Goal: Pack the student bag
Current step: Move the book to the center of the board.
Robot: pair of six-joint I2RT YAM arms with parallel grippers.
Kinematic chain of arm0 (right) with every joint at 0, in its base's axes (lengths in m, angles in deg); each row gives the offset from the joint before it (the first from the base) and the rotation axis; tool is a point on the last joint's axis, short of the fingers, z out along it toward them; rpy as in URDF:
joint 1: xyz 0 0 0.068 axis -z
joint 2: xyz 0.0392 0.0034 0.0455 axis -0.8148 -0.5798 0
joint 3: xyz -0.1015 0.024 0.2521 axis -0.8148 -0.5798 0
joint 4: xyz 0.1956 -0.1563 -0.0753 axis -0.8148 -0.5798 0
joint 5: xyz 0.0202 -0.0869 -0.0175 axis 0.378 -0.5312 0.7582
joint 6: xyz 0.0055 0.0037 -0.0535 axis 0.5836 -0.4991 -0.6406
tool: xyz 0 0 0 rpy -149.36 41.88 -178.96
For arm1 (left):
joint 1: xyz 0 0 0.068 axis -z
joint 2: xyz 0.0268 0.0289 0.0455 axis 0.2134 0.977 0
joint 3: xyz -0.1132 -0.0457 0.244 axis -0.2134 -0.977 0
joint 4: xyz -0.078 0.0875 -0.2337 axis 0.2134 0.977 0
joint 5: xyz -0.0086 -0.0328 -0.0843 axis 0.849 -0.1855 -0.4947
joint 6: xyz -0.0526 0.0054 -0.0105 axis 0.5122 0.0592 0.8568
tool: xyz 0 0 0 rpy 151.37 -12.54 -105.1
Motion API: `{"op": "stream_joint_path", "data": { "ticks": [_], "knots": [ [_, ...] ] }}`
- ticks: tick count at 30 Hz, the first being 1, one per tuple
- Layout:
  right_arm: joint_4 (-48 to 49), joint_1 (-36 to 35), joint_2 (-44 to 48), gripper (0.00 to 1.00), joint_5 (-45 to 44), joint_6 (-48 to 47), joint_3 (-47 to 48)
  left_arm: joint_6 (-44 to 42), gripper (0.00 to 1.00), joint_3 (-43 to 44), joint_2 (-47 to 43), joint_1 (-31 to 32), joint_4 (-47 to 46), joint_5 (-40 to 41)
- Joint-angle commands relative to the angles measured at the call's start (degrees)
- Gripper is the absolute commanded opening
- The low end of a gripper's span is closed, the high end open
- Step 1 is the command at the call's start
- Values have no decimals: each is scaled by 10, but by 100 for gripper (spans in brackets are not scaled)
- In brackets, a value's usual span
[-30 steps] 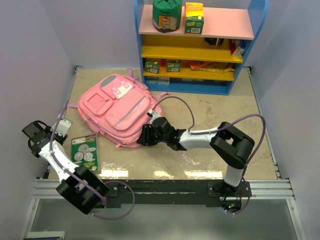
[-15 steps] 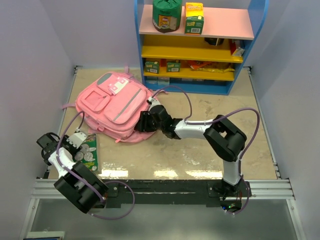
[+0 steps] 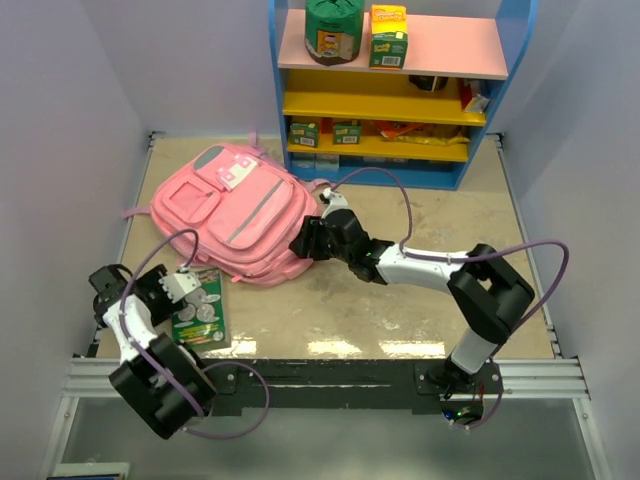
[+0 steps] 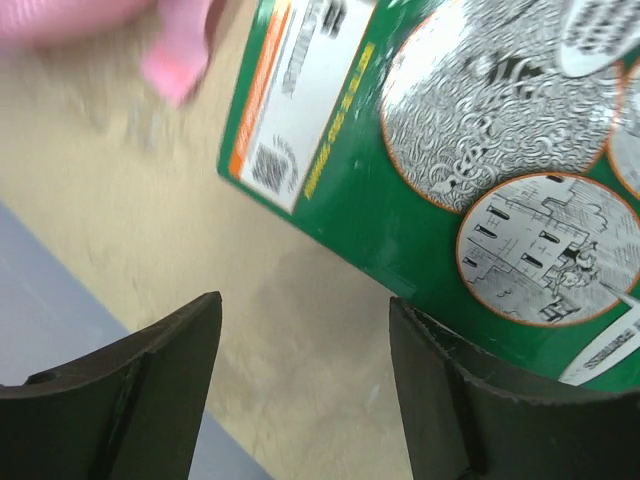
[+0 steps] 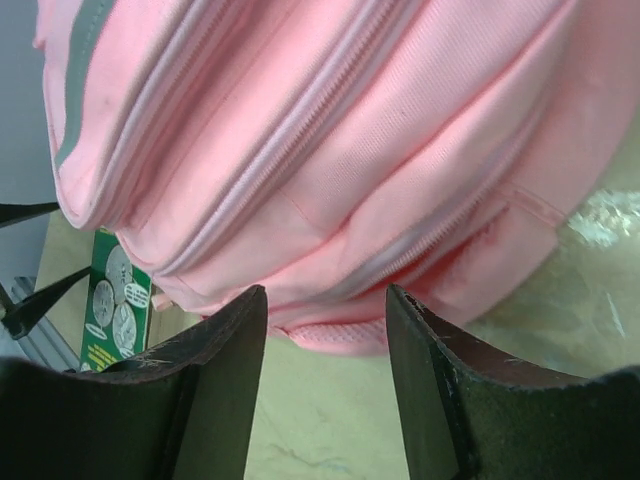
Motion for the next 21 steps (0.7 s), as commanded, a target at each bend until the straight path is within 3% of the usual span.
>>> {"op": "stream_joint_path", "data": {
  "ticks": [1,6,11,15,21],
  "knots": [
    [34,2,55,55,-26,18,-56,23,73,-5,-65,100,80,-79],
    [28,-20,97,57,-16,24,-89,131,76,-3,-62,234,36,-71],
    [13,-78,119,66,-13,8,-86,198,76,20,-33,304,3,-66],
    [28,-120,79,71,-3,0,-67,228,76,23,-22,368,-14,-57],
    [25,-148,-21,75,4,-16,-10,258,76,24,-21,408,-30,-60]
  ]
}}
